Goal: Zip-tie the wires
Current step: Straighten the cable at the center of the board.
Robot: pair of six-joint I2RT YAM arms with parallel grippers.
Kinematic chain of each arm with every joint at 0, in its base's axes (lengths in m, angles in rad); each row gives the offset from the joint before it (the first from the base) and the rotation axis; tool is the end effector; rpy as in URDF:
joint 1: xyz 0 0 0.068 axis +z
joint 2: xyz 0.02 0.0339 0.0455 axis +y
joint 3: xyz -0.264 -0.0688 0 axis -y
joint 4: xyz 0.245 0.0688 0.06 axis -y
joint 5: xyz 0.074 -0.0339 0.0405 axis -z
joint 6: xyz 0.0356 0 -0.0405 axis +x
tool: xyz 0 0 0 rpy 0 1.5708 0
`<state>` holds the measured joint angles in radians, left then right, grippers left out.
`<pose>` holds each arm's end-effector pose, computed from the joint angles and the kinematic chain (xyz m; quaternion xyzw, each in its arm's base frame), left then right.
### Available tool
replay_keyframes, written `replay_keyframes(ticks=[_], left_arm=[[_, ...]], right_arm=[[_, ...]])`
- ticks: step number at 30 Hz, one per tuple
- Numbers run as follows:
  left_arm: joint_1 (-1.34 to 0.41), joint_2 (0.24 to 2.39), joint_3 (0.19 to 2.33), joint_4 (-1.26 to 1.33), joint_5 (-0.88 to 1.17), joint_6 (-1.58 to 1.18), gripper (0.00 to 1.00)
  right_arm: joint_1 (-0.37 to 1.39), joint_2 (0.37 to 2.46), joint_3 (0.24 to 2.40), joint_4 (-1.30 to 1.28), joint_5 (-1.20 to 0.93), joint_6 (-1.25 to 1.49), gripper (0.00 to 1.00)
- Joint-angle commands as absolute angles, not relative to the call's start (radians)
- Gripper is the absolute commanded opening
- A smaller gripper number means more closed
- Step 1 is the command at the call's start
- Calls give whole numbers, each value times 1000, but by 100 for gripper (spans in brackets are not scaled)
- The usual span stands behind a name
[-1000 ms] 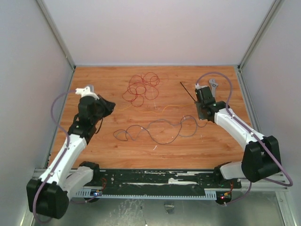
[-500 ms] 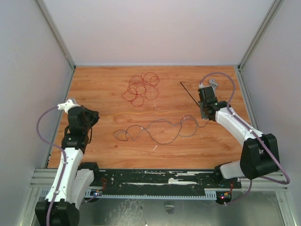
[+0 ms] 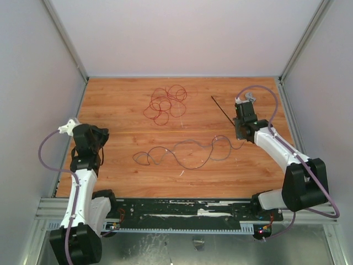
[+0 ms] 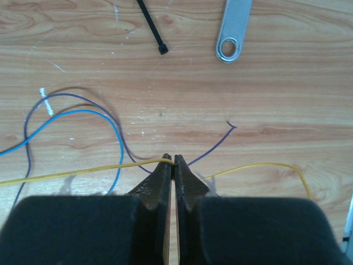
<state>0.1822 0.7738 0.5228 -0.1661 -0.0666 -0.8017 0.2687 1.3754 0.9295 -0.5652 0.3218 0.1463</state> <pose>0.1801 0.0356 0.2509 -0.4117 0.7298 -0.1396 0.5276 0.2661 0.0616 0.2296 -0.0139 0.9496 -0.0945 0.2985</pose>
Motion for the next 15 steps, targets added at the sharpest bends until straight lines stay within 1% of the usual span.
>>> replay_keyframes(ticks=[1, 10, 15], left_arm=[[231, 746, 507, -126, -120, -776, 0], [255, 738, 489, -140, -172, -744, 0], [255, 714, 435, -136, -129, -748, 0]], right_arm=[[237, 1338, 904, -506, 295, 162, 0], [205, 1321, 875, -467, 293, 170, 0], [204, 1319, 870, -468, 276, 171, 0]])
